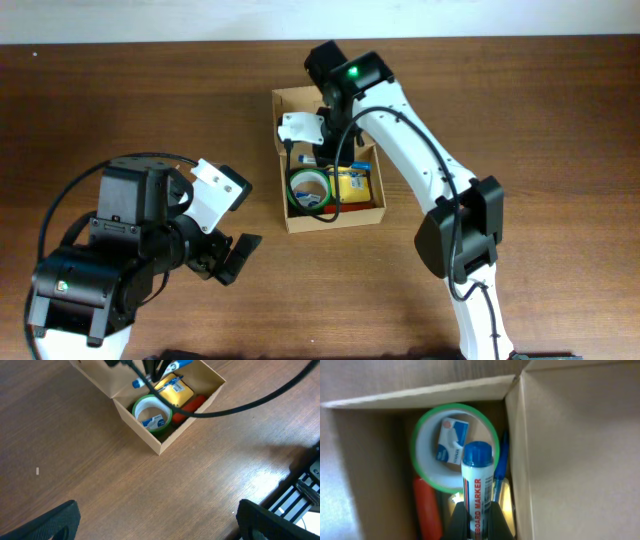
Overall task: Pack container
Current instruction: 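Carry the whiteboard marker over the box and lower it inside, release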
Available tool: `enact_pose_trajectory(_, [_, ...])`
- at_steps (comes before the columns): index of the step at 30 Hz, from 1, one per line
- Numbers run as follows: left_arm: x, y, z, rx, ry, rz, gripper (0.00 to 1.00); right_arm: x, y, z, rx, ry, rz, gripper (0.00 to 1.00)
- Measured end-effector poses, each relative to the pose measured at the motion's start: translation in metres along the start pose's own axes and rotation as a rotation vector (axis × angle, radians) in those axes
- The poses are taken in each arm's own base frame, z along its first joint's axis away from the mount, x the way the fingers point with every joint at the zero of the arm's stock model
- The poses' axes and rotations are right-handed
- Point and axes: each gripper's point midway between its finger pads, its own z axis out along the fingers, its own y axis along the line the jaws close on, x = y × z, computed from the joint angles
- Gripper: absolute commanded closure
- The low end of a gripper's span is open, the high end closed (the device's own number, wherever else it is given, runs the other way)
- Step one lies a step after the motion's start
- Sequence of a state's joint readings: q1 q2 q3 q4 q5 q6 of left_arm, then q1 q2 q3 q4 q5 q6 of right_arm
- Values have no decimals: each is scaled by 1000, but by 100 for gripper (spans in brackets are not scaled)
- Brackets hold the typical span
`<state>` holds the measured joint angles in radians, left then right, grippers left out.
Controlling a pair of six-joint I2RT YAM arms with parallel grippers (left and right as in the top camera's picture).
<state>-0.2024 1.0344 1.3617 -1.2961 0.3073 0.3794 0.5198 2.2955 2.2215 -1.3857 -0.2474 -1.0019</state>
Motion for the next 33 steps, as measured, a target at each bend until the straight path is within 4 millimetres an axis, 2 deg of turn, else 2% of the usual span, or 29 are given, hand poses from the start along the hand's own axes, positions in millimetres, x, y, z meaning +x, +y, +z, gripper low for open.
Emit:
enact_pose_trajectory(5, [0,0,0,0,0,0,0,5,-12,14,45,21,-12,96])
enact_pose_trajectory(11, [0,0,0,0,0,0,0,5,-22,16,89,30,-60,96])
enact_pose_trajectory(27, [0,0,0,0,0,0,1,8,-18,16,73,43,-136,96])
enact_pose_trajectory(28, [0,0,0,0,0,0,0,8,-18,16,73,44,-138,94])
enact_pose_trajectory(31, [0,0,0,0,0,0,0,7,-18,16,71,42,-138,67])
enact_pose_trajectory(33, [0,0,0,0,0,0,0,7,-17,16,66,36,-147,64])
